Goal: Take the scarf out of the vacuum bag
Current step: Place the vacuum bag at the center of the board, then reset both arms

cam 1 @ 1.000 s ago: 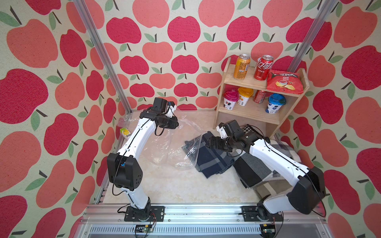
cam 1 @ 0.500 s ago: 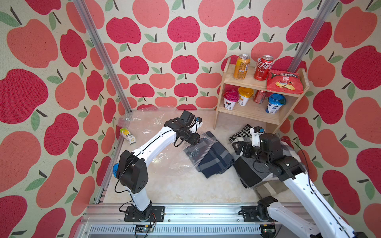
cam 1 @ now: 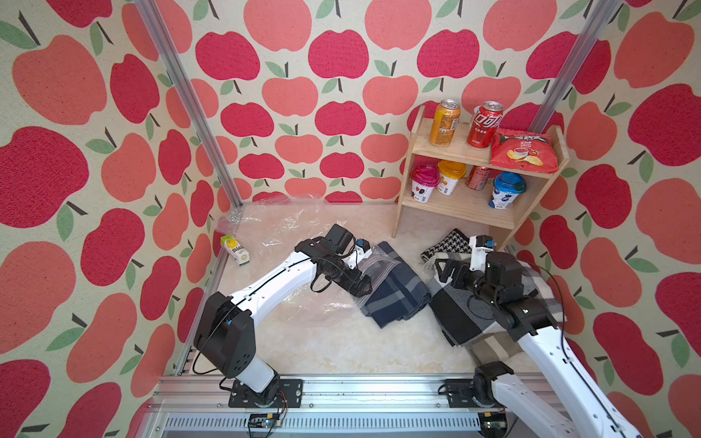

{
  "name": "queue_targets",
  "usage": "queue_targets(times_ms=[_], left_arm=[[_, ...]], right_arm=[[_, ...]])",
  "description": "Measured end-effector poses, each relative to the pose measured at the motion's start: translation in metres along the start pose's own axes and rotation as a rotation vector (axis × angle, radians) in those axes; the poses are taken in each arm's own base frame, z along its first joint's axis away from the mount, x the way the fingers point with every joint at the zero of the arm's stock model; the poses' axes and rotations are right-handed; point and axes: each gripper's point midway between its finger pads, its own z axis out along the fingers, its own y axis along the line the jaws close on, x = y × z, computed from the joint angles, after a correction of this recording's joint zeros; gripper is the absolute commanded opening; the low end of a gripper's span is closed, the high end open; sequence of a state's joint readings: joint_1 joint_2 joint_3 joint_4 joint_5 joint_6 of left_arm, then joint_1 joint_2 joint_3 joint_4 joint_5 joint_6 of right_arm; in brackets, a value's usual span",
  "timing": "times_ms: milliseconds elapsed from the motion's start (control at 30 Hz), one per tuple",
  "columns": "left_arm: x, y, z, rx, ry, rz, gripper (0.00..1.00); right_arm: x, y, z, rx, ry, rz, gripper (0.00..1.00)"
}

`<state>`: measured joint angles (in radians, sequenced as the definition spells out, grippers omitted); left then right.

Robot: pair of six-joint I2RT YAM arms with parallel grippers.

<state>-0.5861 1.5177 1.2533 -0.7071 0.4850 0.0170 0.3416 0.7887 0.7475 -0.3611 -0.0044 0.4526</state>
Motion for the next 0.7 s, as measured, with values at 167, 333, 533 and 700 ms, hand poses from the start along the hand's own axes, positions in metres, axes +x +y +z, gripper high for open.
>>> queue_targets(times_ms=[167, 333, 533, 700], left_arm=[[-0.046, 0.044, -0.112, -0.159, -0.415, -0.139, 0.98], [-0.064, 0.072, -0.240, -0.502, -0.794, -0.166, 0.97], [-0.030, 0.143, -0.282, -0.789, -0.823, -0.333, 0.97], [0.035, 0.207, -0.231, -0.828, -0.711, -0.512, 0.98]], right_arm=[[-0.003, -0.008, 0.002, 0.020, -0.093, -0.095, 1.00], [-0.008, -0.017, 0.007, 0.067, -0.166, -0.272, 1.00], [-0.002, -0.050, 0.019, 0.182, -0.243, -0.402, 1.00], [0.014, -0.102, 0.029, 0.313, -0.260, -0.377, 1.00]])
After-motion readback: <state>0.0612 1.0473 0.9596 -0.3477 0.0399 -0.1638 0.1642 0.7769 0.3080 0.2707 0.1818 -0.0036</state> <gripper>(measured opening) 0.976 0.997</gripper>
